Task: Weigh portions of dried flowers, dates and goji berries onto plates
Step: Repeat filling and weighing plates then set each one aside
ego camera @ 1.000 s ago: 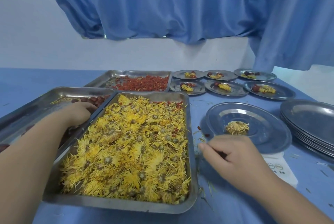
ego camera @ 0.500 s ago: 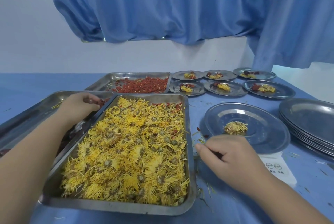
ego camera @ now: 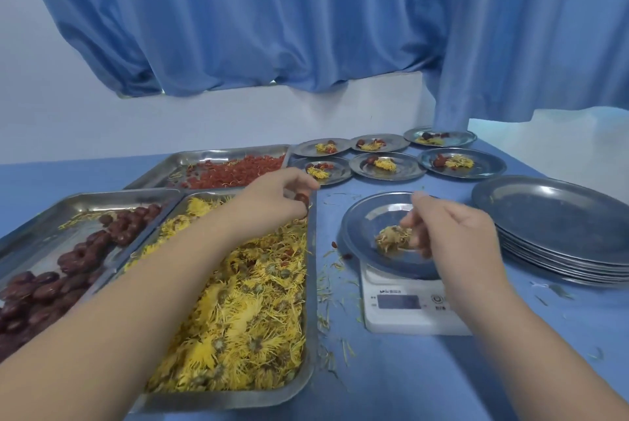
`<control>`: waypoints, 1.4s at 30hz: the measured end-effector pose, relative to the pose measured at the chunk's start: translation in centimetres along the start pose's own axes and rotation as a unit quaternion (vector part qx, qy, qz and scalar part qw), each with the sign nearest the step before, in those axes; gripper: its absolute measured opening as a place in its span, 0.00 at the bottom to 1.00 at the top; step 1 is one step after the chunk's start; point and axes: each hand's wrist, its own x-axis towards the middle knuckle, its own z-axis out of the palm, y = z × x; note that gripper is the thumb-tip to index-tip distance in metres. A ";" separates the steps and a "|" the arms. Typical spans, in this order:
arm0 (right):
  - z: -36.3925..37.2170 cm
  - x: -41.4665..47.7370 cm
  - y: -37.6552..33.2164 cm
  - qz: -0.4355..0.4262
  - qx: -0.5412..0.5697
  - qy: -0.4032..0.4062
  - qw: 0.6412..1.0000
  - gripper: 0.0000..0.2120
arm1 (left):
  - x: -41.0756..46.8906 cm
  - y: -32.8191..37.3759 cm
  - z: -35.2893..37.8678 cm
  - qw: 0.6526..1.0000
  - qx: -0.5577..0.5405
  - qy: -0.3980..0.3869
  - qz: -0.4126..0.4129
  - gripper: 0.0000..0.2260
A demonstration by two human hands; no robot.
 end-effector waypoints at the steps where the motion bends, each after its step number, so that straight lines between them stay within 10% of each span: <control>1: -0.4 0.4 -0.1 0.033 0.026 0.016 0.999 0.19 | 0.3 0.7 0.8 1.000 0.008 -0.014 0.006 0.16; 19: -2.0 1.2 -1.1 0.102 0.068 0.052 0.991 0.19 | 4.3 3.5 6.9 0.977 0.159 -0.111 0.090 0.15; 26: -0.8 3.8 -3.3 0.039 -0.080 -0.145 0.985 0.18 | 5.1 0.3 1.1 0.994 0.101 -0.038 0.031 0.10; 31: 1.0 7.7 -5.2 -0.052 -0.256 -0.297 0.919 0.13 | 7.4 -3.1 -3.4 0.989 0.144 -0.002 -0.038 0.06; 42: 2.6 12.6 -3.1 -0.069 -0.314 -0.386 0.865 0.12 | 14.2 -12.6 -8.7 0.960 0.219 0.075 -0.156 0.10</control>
